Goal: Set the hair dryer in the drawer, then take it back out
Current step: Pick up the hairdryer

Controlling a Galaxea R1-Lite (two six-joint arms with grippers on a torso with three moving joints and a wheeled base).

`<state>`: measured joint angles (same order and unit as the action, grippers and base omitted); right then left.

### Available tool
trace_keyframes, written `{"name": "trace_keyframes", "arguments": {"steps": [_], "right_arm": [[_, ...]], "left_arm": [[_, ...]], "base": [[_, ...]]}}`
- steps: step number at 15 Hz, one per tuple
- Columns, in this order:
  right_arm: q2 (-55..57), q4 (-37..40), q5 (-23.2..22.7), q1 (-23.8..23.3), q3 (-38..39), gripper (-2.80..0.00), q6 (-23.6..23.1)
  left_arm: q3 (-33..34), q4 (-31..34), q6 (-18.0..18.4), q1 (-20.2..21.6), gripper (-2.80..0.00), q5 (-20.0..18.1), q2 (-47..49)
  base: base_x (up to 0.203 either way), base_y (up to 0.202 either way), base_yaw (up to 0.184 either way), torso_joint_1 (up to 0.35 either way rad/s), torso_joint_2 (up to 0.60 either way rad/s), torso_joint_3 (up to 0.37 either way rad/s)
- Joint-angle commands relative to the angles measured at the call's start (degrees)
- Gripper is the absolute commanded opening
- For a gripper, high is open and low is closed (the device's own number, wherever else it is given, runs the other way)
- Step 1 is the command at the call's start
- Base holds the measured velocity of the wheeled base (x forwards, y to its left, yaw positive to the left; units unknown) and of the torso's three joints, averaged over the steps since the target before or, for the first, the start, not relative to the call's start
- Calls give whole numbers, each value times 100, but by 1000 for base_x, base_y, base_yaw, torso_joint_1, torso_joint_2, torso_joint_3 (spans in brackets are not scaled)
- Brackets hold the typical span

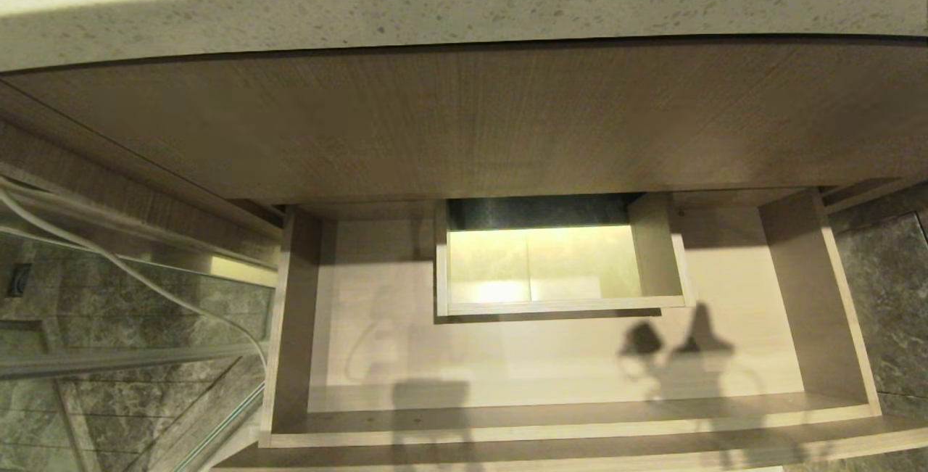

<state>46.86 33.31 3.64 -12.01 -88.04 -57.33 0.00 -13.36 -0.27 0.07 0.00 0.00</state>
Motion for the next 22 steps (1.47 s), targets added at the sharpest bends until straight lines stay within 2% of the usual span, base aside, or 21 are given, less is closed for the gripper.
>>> {"name": "trace_keyframes", "arguments": {"steps": [1, 3, 5, 8, 14, 19, 20, 22], "right_arm": [[181, -210, 664, -4, -92, -280, -61], [186, -377, 1426, -46, -100, -280, -68], [320, -483, 1833, -56, -96, -280, -141], [631, -1198, 1888, -65, -115, -280, -331], [1601, -2365, 1844, -84, -354, -280, -348], [2229, -2768, 1808, -334, -649, -280, -335], [2300, -2837, 1781, -450, -609, 0, -336], [2450, -2809, 1767, -572, -604, 0, -303]], "left_arm": [[229, -9, -8, 1, -280, 0, 0], [229, -9, -8, 1, -280, 0, 0], [229, -9, -8, 1, -280, 0, 0], [229, -9, 0, 1, -280, 0, 0], [229, -9, -8, 1, -280, 0, 0], [229, -9, 0, 1, -280, 0, 0], [229, -9, -8, 1, -280, 0, 0], [229, -9, -8, 1, -280, 0, 0]], "base": [[0, 0, 0, 0, 0, 0], [0, 0, 0, 0, 0, 0], [0, 0, 0, 0, 0, 0], [0, 0, 0, 0, 0, 0], [0, 0, 0, 0, 0, 0], [0, 0, 0, 0, 0, 0], [0, 0, 0, 0, 0, 0], [0, 0, 0, 0, 0, 0]]}}
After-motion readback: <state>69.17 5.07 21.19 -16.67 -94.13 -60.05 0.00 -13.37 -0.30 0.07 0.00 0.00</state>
